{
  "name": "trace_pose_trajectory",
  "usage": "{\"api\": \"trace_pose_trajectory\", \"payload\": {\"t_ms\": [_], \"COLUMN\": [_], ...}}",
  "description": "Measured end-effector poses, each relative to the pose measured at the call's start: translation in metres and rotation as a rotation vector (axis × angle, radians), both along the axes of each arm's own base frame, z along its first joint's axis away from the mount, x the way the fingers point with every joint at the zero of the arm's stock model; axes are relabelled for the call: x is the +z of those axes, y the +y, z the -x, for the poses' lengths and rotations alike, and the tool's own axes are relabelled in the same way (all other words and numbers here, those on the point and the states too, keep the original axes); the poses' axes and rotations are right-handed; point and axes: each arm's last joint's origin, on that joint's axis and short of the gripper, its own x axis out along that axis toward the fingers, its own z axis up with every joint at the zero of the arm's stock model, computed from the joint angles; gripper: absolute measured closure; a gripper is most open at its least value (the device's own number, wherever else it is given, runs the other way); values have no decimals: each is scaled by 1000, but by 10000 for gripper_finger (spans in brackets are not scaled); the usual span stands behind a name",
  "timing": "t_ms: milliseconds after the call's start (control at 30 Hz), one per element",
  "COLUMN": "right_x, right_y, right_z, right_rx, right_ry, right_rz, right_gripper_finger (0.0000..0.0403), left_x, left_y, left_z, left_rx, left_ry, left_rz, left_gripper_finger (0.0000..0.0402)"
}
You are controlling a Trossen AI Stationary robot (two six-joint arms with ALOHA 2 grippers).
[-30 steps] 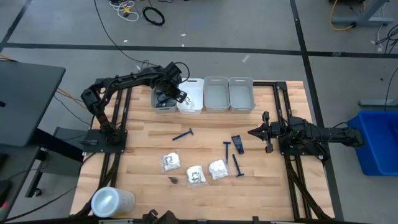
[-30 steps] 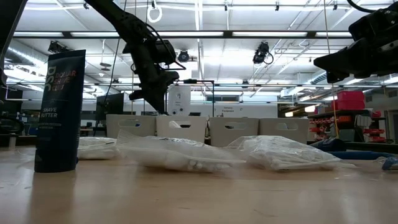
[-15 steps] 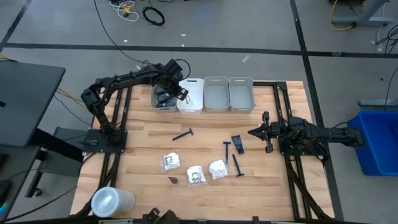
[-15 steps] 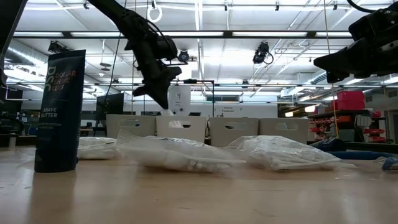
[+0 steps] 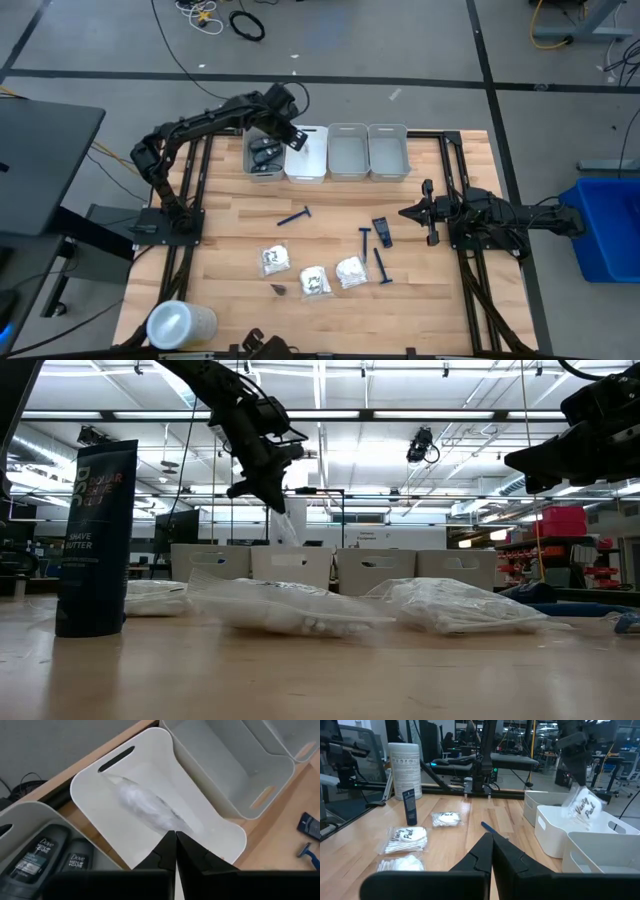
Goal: Pick & Place Travel size toiletries
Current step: Put the white cotton pack into the white bin
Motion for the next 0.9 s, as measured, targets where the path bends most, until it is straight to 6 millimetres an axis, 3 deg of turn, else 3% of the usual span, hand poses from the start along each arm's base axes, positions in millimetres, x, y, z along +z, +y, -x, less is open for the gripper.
{"api": "trace_pose_trajectory", "payload": {"t_ms": [367, 533, 900], "right_x": [0, 0, 0], "right_y": [0, 0, 0], "right_z": [0, 0, 0], "right_rx": [0, 0, 0], "right_ry": [0, 0, 0], "right_rz": [0, 0, 0], "right_gripper_finger": [389, 389, 389], "left_x": [9, 7, 4], "left_y": [0, -1, -1], "left_z": [-13, -11, -6], "left_rx": [-54, -21, 11], "left_ry": [-172, -137, -62], "left_rz": [18, 17, 9], "left_gripper_finger": [392, 390, 293]}}
